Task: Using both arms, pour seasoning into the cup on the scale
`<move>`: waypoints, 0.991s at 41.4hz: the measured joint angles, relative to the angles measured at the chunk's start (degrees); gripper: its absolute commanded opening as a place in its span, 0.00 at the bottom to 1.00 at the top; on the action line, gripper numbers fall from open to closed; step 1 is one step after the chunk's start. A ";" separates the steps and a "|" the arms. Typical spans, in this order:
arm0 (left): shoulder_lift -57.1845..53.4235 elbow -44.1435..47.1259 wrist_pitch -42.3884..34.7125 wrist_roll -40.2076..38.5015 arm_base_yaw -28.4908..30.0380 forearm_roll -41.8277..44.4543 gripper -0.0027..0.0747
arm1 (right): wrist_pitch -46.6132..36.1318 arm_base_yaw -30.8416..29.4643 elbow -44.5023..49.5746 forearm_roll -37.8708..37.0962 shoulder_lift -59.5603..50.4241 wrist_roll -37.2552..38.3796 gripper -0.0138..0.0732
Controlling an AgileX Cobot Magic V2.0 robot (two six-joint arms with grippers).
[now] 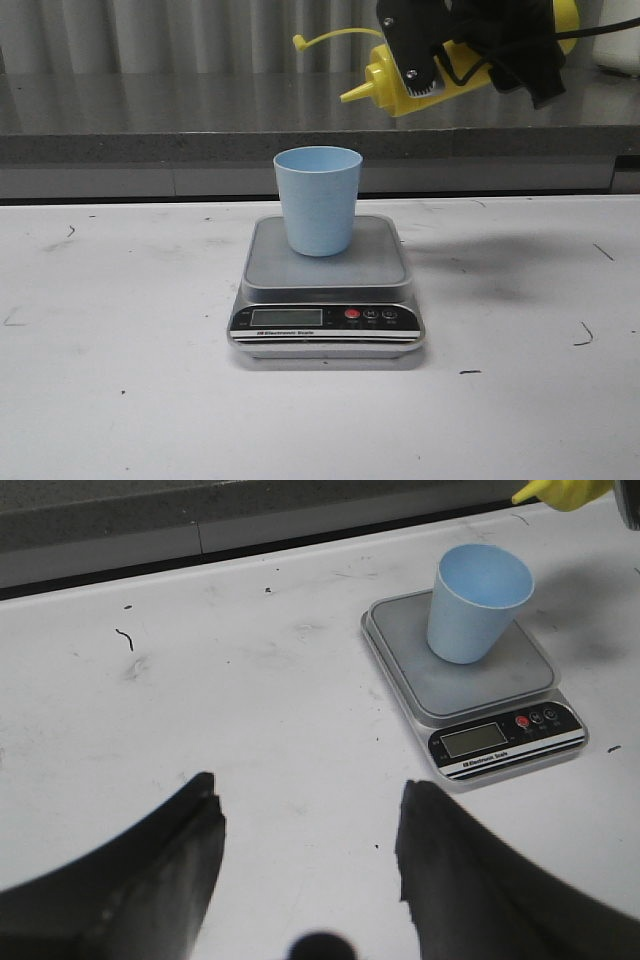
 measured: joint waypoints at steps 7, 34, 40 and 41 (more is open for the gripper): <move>0.00 0.00 0.00 0.00 0.00 0.00 0.53 | -3.63 0.00 0.00 -3.74 0.00 -0.12 0.55; 0.00 0.00 0.00 0.00 0.00 0.00 0.53 | -6.68 0.00 0.10 0.23 0.00 10.58 0.55; 0.00 0.00 0.00 0.00 0.00 0.00 0.53 | -4.95 -0.94 0.10 7.40 0.00 21.03 0.55; 0.00 0.00 0.00 0.00 0.00 0.00 0.53 | -4.69 -1.37 0.10 8.83 -0.11 22.38 0.55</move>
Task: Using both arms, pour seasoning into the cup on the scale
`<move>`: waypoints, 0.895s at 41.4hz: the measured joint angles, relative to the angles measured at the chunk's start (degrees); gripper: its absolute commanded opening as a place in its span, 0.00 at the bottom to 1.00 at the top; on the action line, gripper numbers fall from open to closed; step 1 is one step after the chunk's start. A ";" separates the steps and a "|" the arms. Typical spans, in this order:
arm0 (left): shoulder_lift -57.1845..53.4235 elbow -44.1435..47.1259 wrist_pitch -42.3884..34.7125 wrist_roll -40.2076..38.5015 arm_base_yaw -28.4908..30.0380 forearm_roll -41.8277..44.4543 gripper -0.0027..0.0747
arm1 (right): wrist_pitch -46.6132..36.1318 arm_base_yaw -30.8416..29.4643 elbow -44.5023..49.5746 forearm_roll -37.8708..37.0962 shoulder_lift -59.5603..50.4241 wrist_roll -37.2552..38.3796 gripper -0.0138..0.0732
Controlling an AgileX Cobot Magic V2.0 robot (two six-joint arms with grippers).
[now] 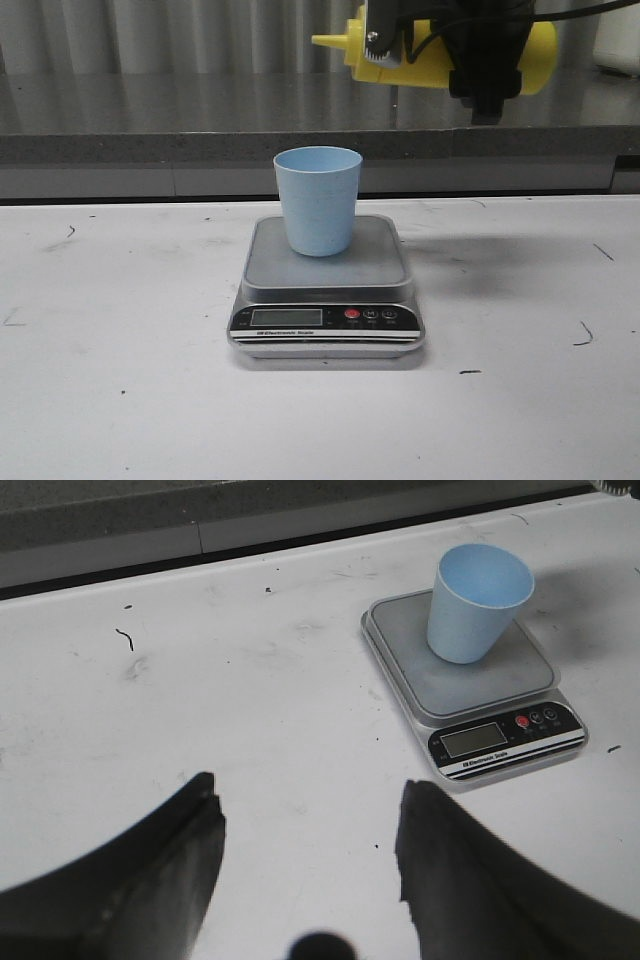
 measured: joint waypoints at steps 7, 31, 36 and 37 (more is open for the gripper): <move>0.00 0.00 0.00 0.00 0.00 0.00 0.53 | 0.69 -3.48 1.83 11.39 -2.25 6.21 0.55; 0.00 0.00 0.00 0.00 0.00 0.00 0.53 | -48.22 -24.47 30.65 24.00 -7.28 26.96 0.55; 0.00 0.00 0.00 0.00 0.00 0.00 0.53 | -61.54 -26.30 34.28 24.11 -5.51 25.80 0.55; 0.00 0.00 0.00 0.00 0.00 0.00 0.53 | -62.92 -26.36 34.45 24.70 -5.02 24.82 0.55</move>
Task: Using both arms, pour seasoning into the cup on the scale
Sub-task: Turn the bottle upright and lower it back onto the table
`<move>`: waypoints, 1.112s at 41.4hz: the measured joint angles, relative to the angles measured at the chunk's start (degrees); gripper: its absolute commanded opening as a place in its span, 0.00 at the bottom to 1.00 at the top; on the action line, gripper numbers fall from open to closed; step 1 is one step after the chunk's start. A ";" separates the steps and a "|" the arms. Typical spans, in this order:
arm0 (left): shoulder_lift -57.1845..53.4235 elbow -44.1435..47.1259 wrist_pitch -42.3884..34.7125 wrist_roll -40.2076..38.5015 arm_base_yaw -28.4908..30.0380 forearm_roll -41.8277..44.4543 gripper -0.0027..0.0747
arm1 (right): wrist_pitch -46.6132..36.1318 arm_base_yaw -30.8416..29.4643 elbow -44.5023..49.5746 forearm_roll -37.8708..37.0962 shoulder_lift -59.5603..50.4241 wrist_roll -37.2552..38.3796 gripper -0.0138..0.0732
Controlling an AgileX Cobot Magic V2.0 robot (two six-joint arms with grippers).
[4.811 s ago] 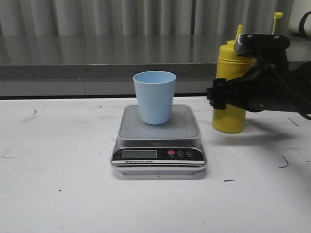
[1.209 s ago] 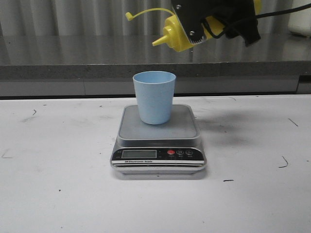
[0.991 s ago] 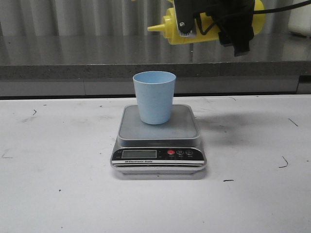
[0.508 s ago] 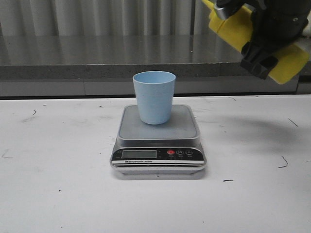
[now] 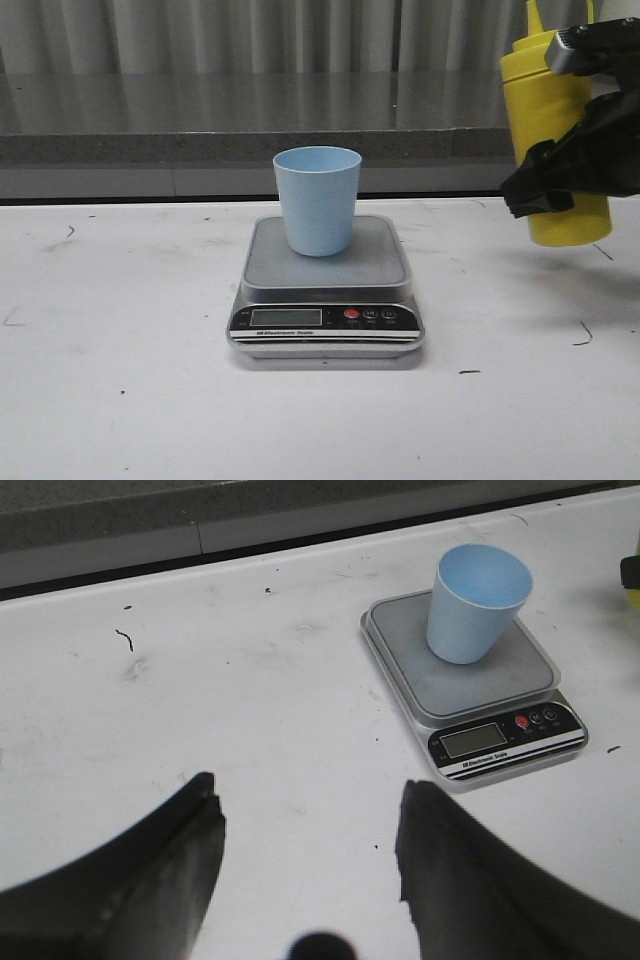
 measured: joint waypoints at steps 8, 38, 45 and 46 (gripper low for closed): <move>0.00 0.00 0.00 0.00 0.00 0.00 0.53 | -5.23 0.00 0.24 8.71 5.26 -8.64 0.55; 0.00 0.00 0.00 0.00 0.00 0.00 0.53 | -27.13 -0.13 0.41 15.88 17.00 -16.02 0.92; 0.00 0.00 0.00 0.00 0.00 0.00 0.53 | -27.30 -0.13 0.41 16.00 17.00 -16.11 0.92; 0.00 0.00 0.00 0.00 0.00 0.00 0.53 | -27.19 -0.13 0.41 16.00 17.00 -16.11 0.92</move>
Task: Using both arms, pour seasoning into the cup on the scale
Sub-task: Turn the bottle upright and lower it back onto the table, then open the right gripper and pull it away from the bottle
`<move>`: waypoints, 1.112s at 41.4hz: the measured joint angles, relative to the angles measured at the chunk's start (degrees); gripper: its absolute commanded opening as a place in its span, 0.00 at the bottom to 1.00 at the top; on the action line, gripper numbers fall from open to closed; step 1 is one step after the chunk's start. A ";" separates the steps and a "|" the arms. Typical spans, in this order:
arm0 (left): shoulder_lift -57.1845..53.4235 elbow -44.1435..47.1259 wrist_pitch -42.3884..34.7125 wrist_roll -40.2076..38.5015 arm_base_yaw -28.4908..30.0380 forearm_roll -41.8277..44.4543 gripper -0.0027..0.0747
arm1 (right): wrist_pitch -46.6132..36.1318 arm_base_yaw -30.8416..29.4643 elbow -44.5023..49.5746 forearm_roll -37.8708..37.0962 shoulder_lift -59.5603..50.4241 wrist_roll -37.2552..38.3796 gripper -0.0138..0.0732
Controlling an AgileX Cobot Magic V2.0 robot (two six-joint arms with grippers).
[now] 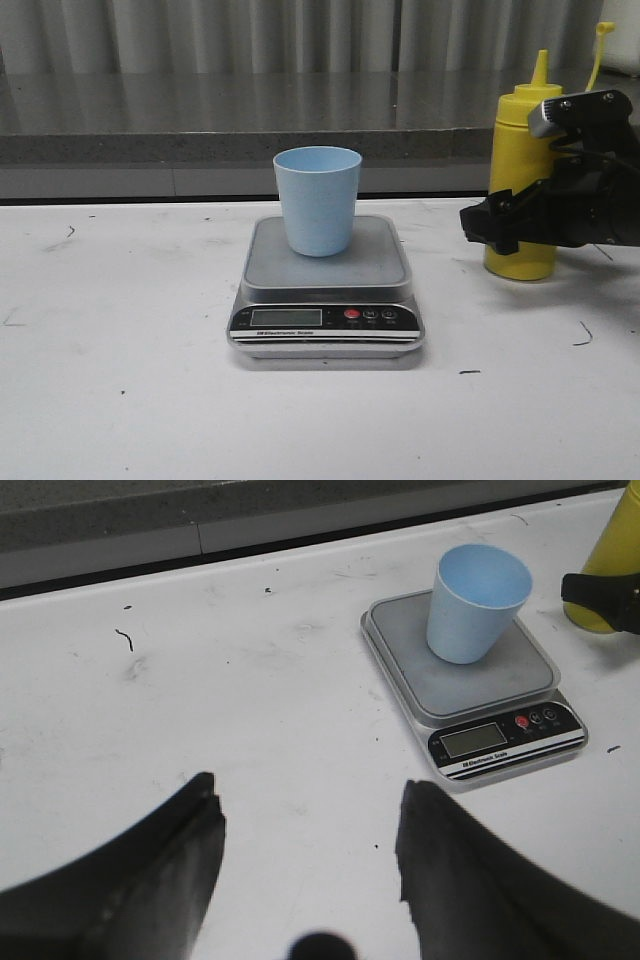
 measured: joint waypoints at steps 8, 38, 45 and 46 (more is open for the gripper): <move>0.00 0.00 0.00 0.00 0.00 0.00 0.53 | 1.07 0.00 2.35 0.69 -1.34 0.00 0.92; 0.00 0.00 0.00 0.00 0.00 0.00 0.53 | 56.51 6.02 8.64 6.43 -37.05 7.66 0.92; 0.00 0.00 0.00 0.00 0.00 0.00 0.53 | 74.72 8.31 8.51 10.61 -46.79 7.62 0.92; 0.00 0.00 0.00 0.00 0.00 0.00 0.53 | 76.86 8.63 8.29 11.02 -48.03 7.25 0.92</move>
